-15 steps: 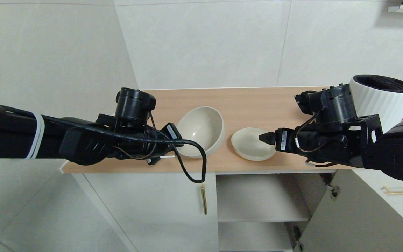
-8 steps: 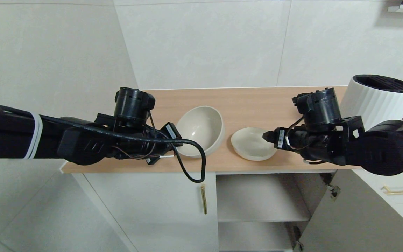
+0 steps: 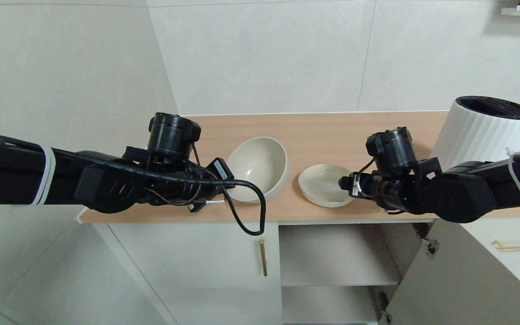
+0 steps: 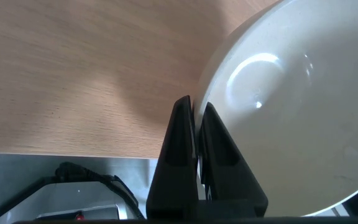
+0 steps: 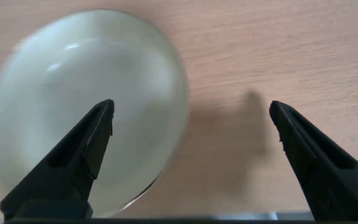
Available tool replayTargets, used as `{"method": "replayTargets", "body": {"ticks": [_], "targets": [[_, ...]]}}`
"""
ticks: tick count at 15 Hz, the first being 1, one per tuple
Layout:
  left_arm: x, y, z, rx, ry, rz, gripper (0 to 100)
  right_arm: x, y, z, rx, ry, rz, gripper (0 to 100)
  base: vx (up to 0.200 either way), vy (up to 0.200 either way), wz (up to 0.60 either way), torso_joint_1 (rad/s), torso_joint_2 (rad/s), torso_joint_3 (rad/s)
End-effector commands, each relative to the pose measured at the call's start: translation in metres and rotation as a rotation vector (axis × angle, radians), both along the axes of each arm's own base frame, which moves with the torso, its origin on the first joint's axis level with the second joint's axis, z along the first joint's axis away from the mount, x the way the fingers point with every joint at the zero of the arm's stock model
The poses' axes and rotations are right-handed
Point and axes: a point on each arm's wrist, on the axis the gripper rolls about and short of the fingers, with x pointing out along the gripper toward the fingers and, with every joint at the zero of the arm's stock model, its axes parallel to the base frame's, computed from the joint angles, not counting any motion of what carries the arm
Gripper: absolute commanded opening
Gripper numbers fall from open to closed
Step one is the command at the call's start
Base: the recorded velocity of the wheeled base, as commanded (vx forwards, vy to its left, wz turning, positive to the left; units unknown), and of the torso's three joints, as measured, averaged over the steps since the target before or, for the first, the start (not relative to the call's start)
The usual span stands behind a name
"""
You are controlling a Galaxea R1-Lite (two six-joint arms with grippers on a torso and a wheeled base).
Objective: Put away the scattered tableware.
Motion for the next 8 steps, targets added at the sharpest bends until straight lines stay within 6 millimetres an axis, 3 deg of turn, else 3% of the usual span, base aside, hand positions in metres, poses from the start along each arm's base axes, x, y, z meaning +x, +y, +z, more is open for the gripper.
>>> {"method": "replayTargets", "body": {"ticks": [1, 5, 6, 8], "targets": [[-0.0002, 0.0000, 0.0006, -0.001, -0.002, 0.000, 0, 0.0031, 0.0005, -0.0055, -0.007, 0.012, -0.002, 100, 0.000, 0.000, 0.00, 0.000, 0.00, 0.000], [0.0001, -0.0001, 0.0001, -0.001, 0.000, 0.000, 0, 0.0028, 0.0003, -0.0054, -0.007, 0.012, -0.002, 100, 0.000, 0.000, 0.00, 0.000, 0.00, 0.000], [-0.0004, 0.0001, 0.0012, -0.002, -0.003, 0.000, 0, 0.0029, 0.0004, -0.0049, -0.005, 0.011, -0.003, 0, 0.000, 0.000, 0.00, 0.000, 0.00, 0.000], [-0.0002, 0.0000, 0.0006, -0.001, -0.002, 0.000, 0, 0.0017, -0.0003, -0.0024, 0.000, 0.006, -0.002, 0, 0.000, 0.000, 0.00, 0.000, 0.00, 0.000]]}}
